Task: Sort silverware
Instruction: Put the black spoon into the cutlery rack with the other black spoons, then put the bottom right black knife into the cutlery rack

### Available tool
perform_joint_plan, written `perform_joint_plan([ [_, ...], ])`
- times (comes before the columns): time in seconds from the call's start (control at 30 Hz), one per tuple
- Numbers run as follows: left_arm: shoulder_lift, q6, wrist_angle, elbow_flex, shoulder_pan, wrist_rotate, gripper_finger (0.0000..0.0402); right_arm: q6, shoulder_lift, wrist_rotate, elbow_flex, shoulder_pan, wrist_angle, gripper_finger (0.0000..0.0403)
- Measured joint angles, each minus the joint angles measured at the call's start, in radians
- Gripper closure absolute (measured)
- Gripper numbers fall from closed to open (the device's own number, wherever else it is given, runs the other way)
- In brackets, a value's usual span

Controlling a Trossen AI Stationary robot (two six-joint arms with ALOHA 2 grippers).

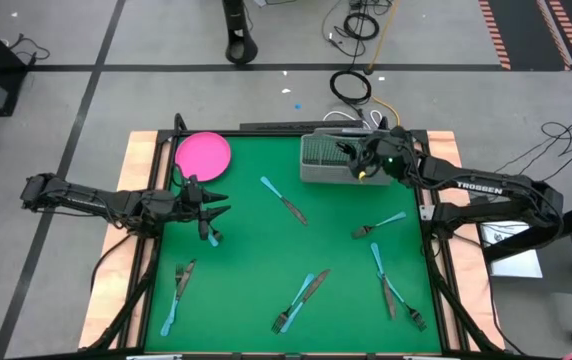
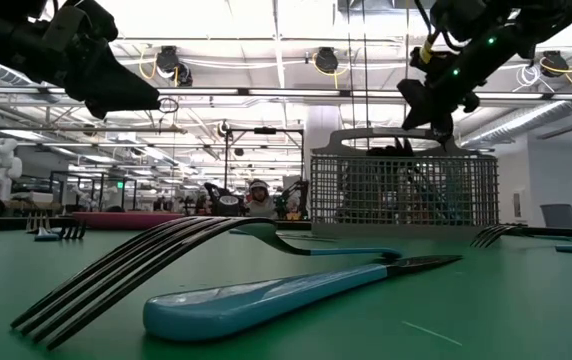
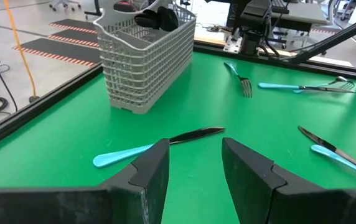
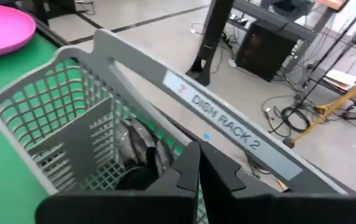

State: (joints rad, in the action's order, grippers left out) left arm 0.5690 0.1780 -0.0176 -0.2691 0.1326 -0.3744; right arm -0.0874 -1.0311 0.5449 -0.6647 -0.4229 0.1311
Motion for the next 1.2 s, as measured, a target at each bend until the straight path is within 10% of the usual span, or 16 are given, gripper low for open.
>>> perform_joint_plan([
  [0.57, 0.000, -0.001, 0.009, 0.000, 0.000, 0.000, 0.0252, 0.063, 0.200, -0.053, 0.000, 0.058, -0.139, 0.0403],
  [1.2, 0.000, 0.000, 0.004, 0.000, 0.000, 0.003, 0.0252, -0.089, 0.121, -0.207, -0.314, 0.058, 0.344, 0.0347],
])
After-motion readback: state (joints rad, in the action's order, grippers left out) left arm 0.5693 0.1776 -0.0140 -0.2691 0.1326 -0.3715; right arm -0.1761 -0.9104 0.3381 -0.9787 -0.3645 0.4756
